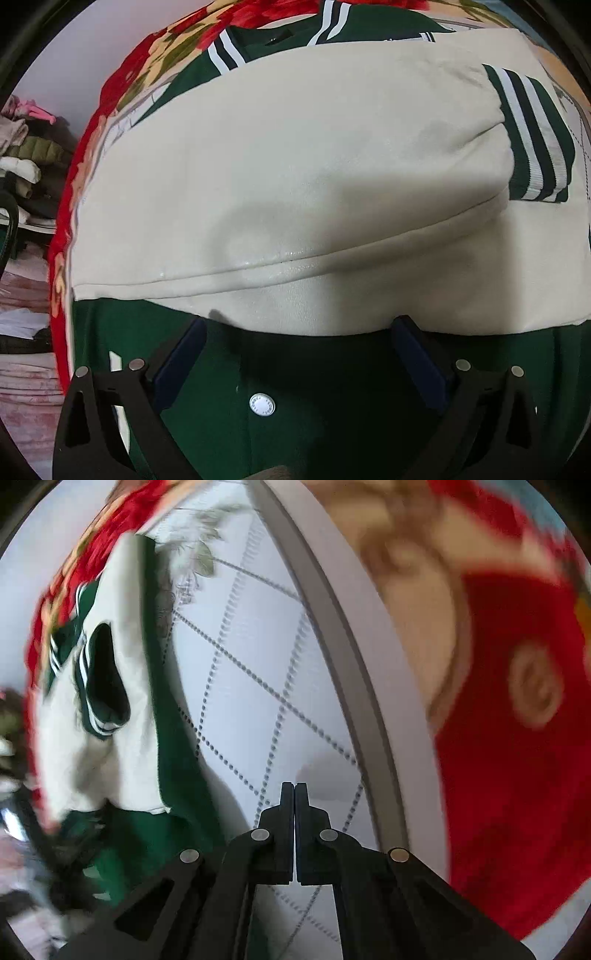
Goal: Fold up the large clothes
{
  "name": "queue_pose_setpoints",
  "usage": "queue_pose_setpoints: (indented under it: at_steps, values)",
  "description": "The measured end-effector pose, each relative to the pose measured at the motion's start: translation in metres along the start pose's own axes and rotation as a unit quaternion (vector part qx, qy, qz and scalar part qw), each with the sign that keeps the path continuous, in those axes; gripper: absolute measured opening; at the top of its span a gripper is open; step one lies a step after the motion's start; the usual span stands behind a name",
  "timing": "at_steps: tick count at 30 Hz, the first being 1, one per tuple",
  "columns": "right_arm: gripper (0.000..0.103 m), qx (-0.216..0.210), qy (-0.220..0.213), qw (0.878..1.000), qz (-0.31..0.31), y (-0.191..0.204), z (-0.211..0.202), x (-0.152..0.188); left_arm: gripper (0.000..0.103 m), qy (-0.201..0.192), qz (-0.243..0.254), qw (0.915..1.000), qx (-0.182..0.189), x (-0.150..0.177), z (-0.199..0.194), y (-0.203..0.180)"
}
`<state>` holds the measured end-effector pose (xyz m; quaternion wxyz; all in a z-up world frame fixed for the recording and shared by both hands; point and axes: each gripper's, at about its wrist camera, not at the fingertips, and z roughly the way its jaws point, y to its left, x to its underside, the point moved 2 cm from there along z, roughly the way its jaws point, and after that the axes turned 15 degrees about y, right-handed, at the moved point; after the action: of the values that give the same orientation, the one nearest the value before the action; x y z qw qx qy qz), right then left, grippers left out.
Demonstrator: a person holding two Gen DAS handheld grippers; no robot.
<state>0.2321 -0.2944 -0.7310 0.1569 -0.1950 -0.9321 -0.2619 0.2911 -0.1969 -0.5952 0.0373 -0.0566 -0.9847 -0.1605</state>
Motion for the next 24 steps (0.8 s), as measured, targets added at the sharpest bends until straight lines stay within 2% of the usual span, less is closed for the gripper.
queue_pose_setpoints:
  at_steps: [2, 4, 5, 6, 7, 8, 9, 12, 16, 18, 20, 23, 24]
  values:
    - [0.013, -0.02, 0.016, 0.999, -0.043, 0.019, 0.001, -0.004, 0.103, -0.005, -0.008, 1.0, -0.001, 0.001, -0.007, 0.003]
    - [0.065, -0.016, 0.022, 0.996, -0.088, 0.037, 0.003, -0.004, 0.103, -0.011, -0.014, 0.9998, -0.001, 0.0, -0.015, 0.0]
    - [0.067, -0.011, 0.027, 0.995, -0.1, 0.045, 0.001, -0.011, 0.103, -0.015, -0.015, 0.9998, -0.002, 0.001, -0.019, 0.0]
    - [0.067, -0.011, 0.037, 0.993, -0.111, 0.05, 0.007, -0.013, 0.103, -0.016, -0.015, 0.9997, -0.005, 0.0, -0.019, -0.002]
    - [0.052, 0.006, 0.049, 0.992, -0.114, 0.052, 0.015, -0.014, 0.103, -0.015, -0.012, 0.9997, -0.012, -0.001, -0.017, -0.005]
    - [0.031, 0.022, 0.054, 0.991, -0.117, 0.057, 0.034, -0.015, 0.103, -0.012, -0.009, 0.9997, -0.019, -0.003, -0.014, -0.007]
    - [0.005, 0.034, 0.058, 0.991, -0.116, 0.058, 0.042, -0.014, 0.103, -0.005, -0.007, 0.9994, -0.033, -0.005, -0.007, -0.01]
    - [0.004, 0.078, 0.019, 0.991, -0.105, 0.066, 0.031, -0.002, 0.103, -0.002, -0.01, 0.9993, -0.035, -0.005, -0.001, -0.014]
    - [0.004, 0.098, -0.032, 0.992, -0.077, 0.065, 0.007, 0.017, 0.103, 0.0, -0.01, 0.9997, -0.023, -0.002, -0.002, -0.017]
    - [0.004, 0.115, -0.029, 0.991, -0.056, 0.057, 0.013, 0.012, 0.103, 0.007, -0.013, 0.9999, -0.007, -0.001, -0.001, -0.016]
    - [0.004, 0.115, -0.016, 0.993, -0.027, 0.044, 0.018, 0.009, 0.103, 0.007, -0.012, 0.9999, -0.008, 0.0, -0.003, -0.016]
    - [0.004, 0.101, -0.003, 0.995, -0.024, 0.037, 0.011, 0.007, 0.103, 0.006, -0.007, 0.9999, -0.013, 0.0, -0.004, -0.014]
    - [0.005, 0.084, 0.002, 0.996, -0.026, 0.034, 0.007, 0.008, 0.103, 0.005, -0.008, 0.9999, -0.012, 0.001, -0.005, -0.013]
